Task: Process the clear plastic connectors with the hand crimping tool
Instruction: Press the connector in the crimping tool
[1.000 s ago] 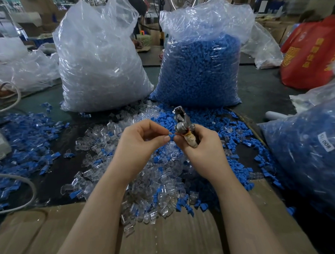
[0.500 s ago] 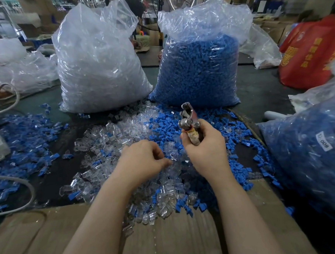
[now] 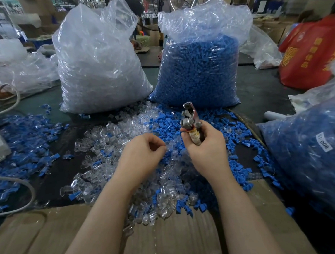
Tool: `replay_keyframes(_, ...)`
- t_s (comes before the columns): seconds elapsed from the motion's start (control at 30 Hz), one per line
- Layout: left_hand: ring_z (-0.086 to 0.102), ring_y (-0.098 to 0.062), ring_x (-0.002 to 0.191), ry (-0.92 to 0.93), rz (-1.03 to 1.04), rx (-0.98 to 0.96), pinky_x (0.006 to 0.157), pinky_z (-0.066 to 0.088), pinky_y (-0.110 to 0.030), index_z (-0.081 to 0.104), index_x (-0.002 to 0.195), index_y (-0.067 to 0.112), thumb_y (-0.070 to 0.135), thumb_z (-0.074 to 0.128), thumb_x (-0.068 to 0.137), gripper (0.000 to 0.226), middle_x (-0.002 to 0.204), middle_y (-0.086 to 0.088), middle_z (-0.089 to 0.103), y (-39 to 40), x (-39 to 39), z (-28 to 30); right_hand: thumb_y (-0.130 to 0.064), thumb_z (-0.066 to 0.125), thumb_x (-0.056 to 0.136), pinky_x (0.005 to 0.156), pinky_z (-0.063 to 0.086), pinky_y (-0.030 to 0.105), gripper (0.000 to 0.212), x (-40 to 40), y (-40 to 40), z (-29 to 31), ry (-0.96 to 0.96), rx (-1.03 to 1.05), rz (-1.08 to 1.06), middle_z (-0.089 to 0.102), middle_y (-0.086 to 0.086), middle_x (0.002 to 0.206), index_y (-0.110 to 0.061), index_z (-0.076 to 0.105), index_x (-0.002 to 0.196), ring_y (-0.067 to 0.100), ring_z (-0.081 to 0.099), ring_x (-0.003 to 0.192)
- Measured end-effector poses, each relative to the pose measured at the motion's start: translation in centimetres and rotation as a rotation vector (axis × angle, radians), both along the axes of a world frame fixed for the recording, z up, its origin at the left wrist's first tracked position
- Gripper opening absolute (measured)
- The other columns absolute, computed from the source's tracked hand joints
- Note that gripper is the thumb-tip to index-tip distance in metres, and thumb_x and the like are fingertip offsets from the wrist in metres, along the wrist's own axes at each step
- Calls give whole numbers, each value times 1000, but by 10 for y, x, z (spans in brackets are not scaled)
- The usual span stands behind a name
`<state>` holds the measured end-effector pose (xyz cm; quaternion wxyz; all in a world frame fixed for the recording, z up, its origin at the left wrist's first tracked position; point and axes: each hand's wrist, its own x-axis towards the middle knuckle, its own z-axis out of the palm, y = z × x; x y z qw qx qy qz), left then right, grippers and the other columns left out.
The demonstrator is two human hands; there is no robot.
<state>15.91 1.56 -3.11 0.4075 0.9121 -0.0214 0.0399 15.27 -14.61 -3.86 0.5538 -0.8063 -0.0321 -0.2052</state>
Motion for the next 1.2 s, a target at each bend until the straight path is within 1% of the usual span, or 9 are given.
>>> replay_keyframes(0.2, 74, -9, 75, 61, 29, -611, 64, 55, -14, 69, 100, 14, 10, 67, 91, 10, 89, -5, 74, -2, -3, 8, -18, 68, 90, 68, 51, 34, 2, 0, 0, 1, 0, 61, 19, 68, 0, 82, -19, 66, 89, 18, 62, 76)
replay_keyframes(0.27, 75, -13, 80, 64, 2, -686, 69, 57, -16, 72, 99, 13, 8, 70, 88, 12, 90, -5, 76, -3, -4, 10, -17, 68, 90, 71, 51, 32, 5, -1, 1, 2, 9, 74, 38, 69, -3, 84, -22, 66, 90, 16, 63, 78)
replay_keyframes(0.37, 74, -14, 84, 49, -12, -688, 75, 59, -22, 74, 98, 17, 8, 76, 82, 19, 90, 0, 76, -3, -4, 11, -17, 69, 90, 70, 51, 28, 8, -1, 1, 3, 17, 80, 64, 68, -10, 86, -24, 65, 90, 12, 63, 79)
replay_keyframes(0.57, 73, -12, 90, 14, -61, -660, 77, 59, -23, 73, 104, 19, 4, 77, 81, 28, 93, 4, 77, -2, -3, 12, -15, 70, 90, 69, 51, 24, 14, -2, 2, 5, -5, 118, 89, 68, -12, 87, -27, 65, 86, 11, 63, 78)
replay_keyframes(0.7, 73, -9, 83, -77, -43, -570, 75, 60, -26, 72, 101, 22, 4, 78, 80, 28, 90, 9, 76, -4, -4, 13, -14, 69, 90, 71, 52, 28, 14, -1, 2, 5, -22, 130, 94, 68, -9, 86, -26, 64, 86, 14, 63, 77)
replay_keyframes(0.8, 72, -8, 73, -131, -20, -497, 69, 60, -24, 68, 102, 27, 7, 81, 78, 33, 88, 13, 75, -7, -5, 12, -12, 70, 90, 69, 52, 21, 20, -2, 3, 7, -40, 137, 103, 68, -12, 88, -30, 64, 85, 7, 64, 77)
replay_keyframes(0.87, 72, -5, 75, -164, -24, -455, 69, 59, -23, 68, 100, 29, 7, 81, 78, 33, 87, 13, 75, -9, -5, 12, -11, 70, 89, 68, 52, 18, 22, -2, 3, 7, -44, 144, 115, 68, -14, 86, -32, 63, 84, 5, 64, 77)
replay_keyframes(1.03, 71, -5, 78, -223, -44, -388, 71, 58, -22, 70, 95, 29, 7, 81, 77, 31, 87, 11, 74, -9, -6, 11, -14, 71, 89, 68, 51, 29, 17, -3, 3, 6, -30, 121, 116, 68, -8, 86, -29, 64, 84, 14, 63, 77)
replay_keyframes(1.2, 70, -4, 75, -258, -54, -369, 65, 53, -16, 70, 92, 31, 6, 81, 77, 31, 86, 12, 74, -10, -6, 10, -19, 72, 88, 68, 51, 33, 11, -2, 2, 5, -10, 83, 96, 68, -11, 84, -26, 64, 86, 12, 63, 76)
